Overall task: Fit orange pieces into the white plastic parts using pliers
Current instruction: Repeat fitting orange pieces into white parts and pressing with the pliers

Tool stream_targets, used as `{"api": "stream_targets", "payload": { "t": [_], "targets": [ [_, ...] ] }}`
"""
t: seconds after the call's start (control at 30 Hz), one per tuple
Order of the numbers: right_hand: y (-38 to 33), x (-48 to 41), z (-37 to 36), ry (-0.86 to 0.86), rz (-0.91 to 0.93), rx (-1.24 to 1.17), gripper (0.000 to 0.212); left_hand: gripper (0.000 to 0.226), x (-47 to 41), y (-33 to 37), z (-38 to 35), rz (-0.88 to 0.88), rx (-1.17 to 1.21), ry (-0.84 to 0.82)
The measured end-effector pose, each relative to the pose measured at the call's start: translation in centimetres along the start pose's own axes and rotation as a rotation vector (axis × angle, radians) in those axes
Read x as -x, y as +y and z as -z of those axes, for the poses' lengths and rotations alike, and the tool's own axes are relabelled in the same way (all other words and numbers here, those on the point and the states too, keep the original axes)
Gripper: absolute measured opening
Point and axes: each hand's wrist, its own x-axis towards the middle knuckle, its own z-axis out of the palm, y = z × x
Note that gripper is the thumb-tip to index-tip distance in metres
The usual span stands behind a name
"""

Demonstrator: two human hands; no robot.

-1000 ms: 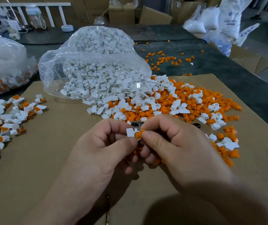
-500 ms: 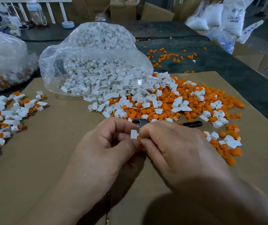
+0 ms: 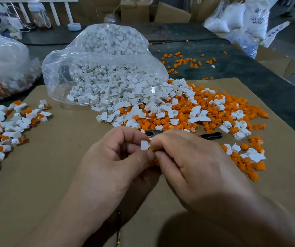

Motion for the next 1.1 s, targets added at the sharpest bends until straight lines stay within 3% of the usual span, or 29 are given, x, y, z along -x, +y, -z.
{"api": "stream_targets", "payload": {
  "t": [0.13,0.23,0.37,0.53,0.77,0.87,1.1],
  "targets": [
    [1.4,0.2,0.5,0.141,-0.033,0.113,0.032,0.022,-0.4,0.4,0.7,-0.027,-0.03,0.017],
    [2.9,0.2,1.5,-0.072,-0.162,0.26,0.056,0.022,-0.9,0.7,1.5,-0.022,-0.02,0.068],
    [4.2,0.5,1.6,-0.279,-0.204,0.38,0.062,0.018,-1.3,0.4,1.8,0.015,0.012,0.09],
    [4.6,0.5,1.4,-0.268,-0.186,0.406,0.06,0.026,-1.1,0.4,1.6,0.009,-0.037,0.056],
    [4.6,-0.4,0.5,-0.241,-0.15,0.546,0.059,0.017,-1.3,0.0,1.7,0.005,-0.055,0.056],
    [4.5,-0.4,0.7,-0.179,-0.166,0.506,0.048,0.025,-1.3,0.0,1.7,0.02,-0.034,0.051],
    [3.8,-0.6,2.3,-0.06,-0.233,0.343,0.034,0.018,-1.3,0.2,1.7,-0.02,0.057,0.075]
  ]
}}
